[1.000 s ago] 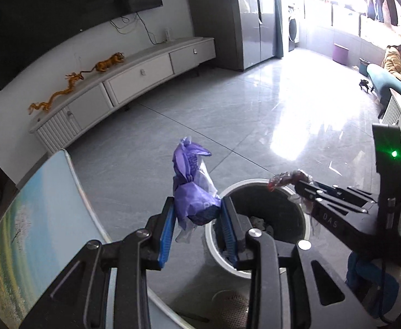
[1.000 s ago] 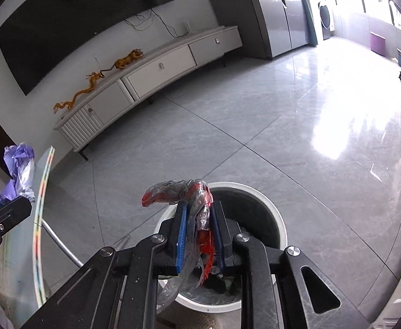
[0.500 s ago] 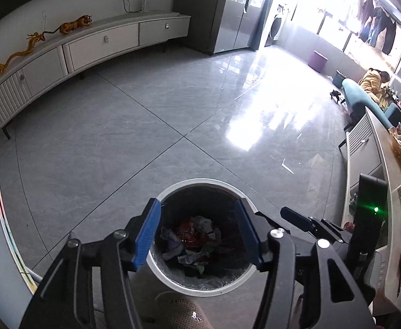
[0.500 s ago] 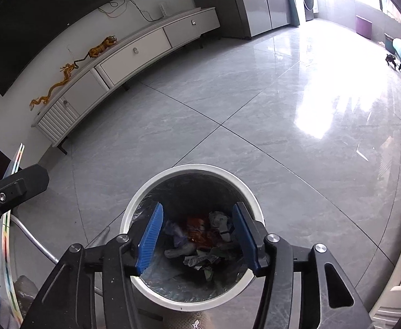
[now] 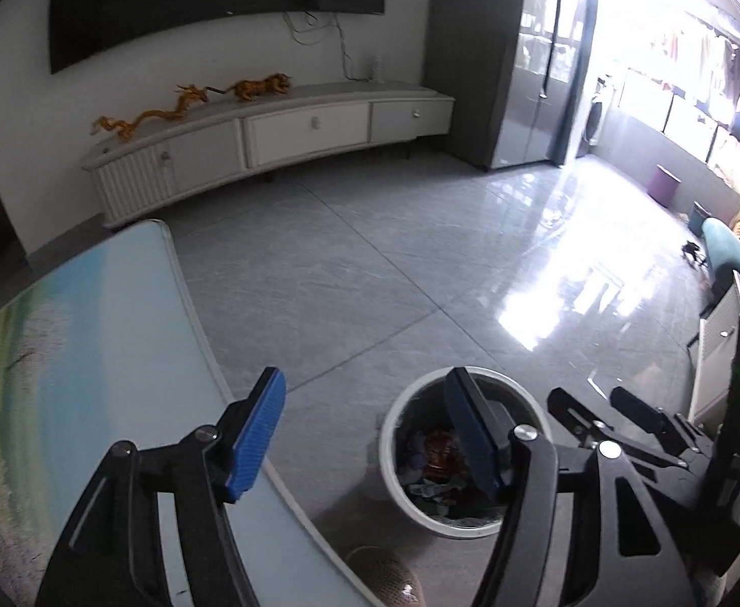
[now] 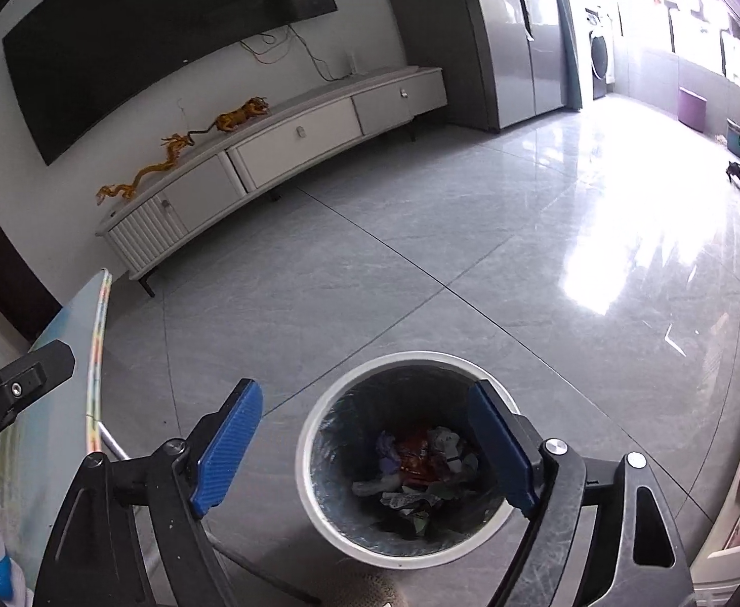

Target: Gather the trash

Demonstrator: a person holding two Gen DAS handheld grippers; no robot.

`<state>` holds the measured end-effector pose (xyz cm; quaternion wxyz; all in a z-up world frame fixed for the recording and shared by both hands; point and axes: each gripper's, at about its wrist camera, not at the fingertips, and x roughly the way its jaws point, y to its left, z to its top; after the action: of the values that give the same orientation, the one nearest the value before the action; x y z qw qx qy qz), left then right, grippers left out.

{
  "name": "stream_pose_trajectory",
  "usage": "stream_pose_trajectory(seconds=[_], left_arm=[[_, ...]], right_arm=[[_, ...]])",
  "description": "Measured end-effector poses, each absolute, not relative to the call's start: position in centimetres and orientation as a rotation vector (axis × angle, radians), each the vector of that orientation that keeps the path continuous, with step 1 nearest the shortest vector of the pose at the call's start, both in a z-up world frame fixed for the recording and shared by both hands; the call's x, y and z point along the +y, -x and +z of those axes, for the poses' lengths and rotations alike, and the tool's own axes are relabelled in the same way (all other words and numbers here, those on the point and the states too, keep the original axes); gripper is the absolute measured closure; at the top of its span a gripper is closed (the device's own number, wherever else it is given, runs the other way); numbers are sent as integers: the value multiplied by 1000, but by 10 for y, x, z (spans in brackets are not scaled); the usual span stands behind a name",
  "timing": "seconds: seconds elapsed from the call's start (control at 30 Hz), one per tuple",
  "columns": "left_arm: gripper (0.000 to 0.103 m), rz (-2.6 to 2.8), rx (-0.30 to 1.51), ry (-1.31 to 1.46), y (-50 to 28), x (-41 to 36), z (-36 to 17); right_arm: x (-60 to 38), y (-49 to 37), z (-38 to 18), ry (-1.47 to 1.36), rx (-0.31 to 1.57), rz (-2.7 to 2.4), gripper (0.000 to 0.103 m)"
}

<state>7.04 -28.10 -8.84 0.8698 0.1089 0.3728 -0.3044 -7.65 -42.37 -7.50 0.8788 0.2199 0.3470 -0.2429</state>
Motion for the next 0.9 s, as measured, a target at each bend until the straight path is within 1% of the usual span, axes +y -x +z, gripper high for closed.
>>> stream_pose_trajectory(seconds=[0.23, 0.43, 0.5, 0.53, 0.57, 0.63, 0.7, 0.77, 0.83, 0.9], left_arm=[[35, -384, 643, -175, -69, -182, -48], [34, -233, 543, -136, -51, -109, -19], [28, -198, 521, -115, -43, -89, -12], [23, -184, 511, -107, -38, -82, -11], [20, -170, 500, -96, -33, -75, -9], [19, -152, 487, -79, -27, -63, -7], [14, -134, 484, -75, -22, -56, -6], [3, -112, 480, -74, -17, -49, -6], [1, -100, 468, -63, -12, -44, -5], [0, -90, 458, -57, -8, -38, -5]], right_arm=[[-346, 51, -37, -323, 668, -377, 1], [-289, 46, -9, -221, 598, -308, 0], [-276, 47, 0, -197, 572, -298, 0], [-272, 48, 3, -189, 562, -299, 0], [-267, 49, 6, -182, 549, -301, 0], [-260, 51, 10, -175, 530, -301, 0], [-254, 52, 12, -165, 517, -301, 0], [-250, 52, 14, -155, 506, -305, 0], [-246, 52, 15, -146, 500, -306, 0], [-245, 53, 14, -139, 499, -304, 0]])
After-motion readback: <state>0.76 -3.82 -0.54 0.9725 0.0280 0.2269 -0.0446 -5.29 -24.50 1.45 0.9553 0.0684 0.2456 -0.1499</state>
